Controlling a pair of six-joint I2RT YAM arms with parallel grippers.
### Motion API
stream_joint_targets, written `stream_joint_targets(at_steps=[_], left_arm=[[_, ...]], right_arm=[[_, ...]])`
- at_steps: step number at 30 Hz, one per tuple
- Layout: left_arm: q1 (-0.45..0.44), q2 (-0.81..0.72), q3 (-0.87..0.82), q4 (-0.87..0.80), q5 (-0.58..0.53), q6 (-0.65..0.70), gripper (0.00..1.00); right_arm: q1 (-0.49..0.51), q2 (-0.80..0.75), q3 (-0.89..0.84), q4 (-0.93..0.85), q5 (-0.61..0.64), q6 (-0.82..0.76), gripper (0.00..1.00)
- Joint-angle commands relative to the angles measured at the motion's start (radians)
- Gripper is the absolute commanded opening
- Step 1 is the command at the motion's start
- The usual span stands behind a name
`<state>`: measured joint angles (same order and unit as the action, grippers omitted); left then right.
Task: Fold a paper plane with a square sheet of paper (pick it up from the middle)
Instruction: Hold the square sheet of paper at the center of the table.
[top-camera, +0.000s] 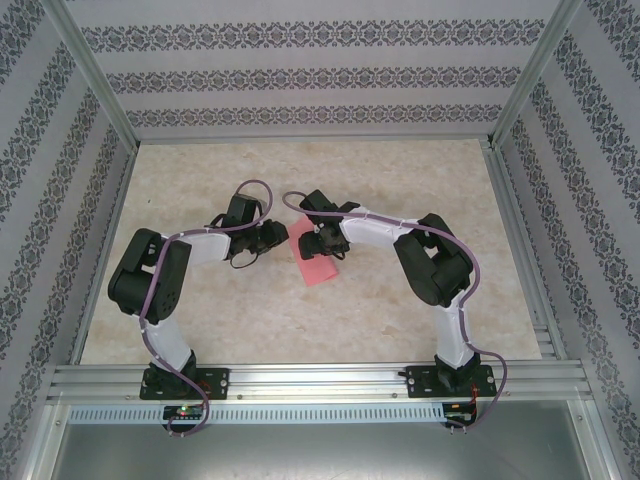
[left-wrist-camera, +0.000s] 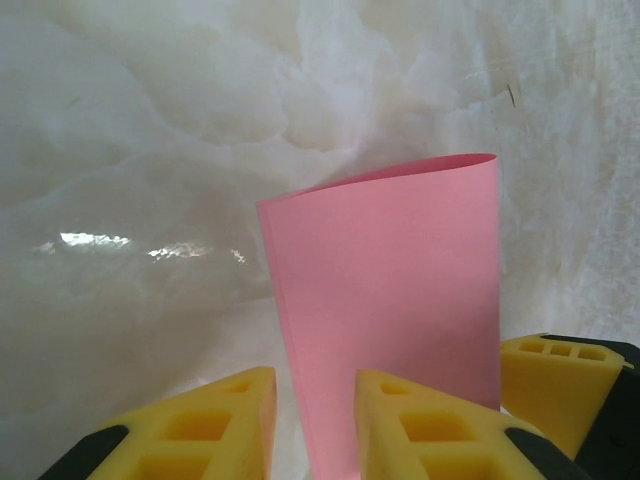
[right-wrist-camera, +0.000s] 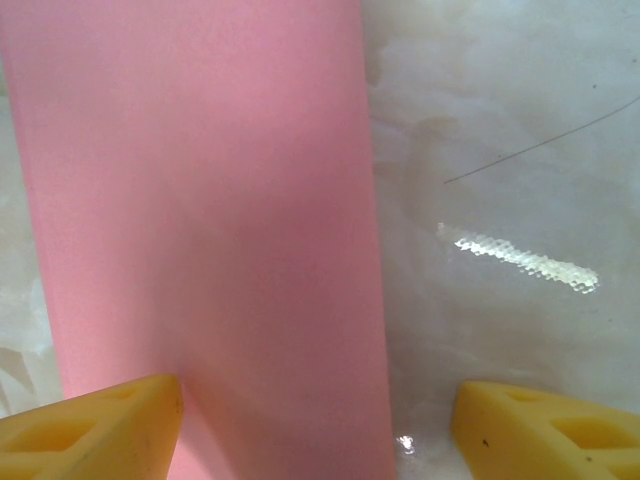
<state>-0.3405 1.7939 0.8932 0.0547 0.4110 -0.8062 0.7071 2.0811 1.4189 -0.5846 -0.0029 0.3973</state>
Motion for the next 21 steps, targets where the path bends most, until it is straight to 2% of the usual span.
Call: stream_joint_targets(at_steps=[1,21], left_arm=[[0.011,0.020,0.024,0.043,0.028,0.005,0.27],[0.012,0.062,0.035,0.084,0.098,-0.011,0.17]], right_arm=[[0.029,0.154,-0.046,0.094,-0.114,-0.006,0.75],[0.030,0.194,-0.019,0.069,-0.108,0.020,0.77]])
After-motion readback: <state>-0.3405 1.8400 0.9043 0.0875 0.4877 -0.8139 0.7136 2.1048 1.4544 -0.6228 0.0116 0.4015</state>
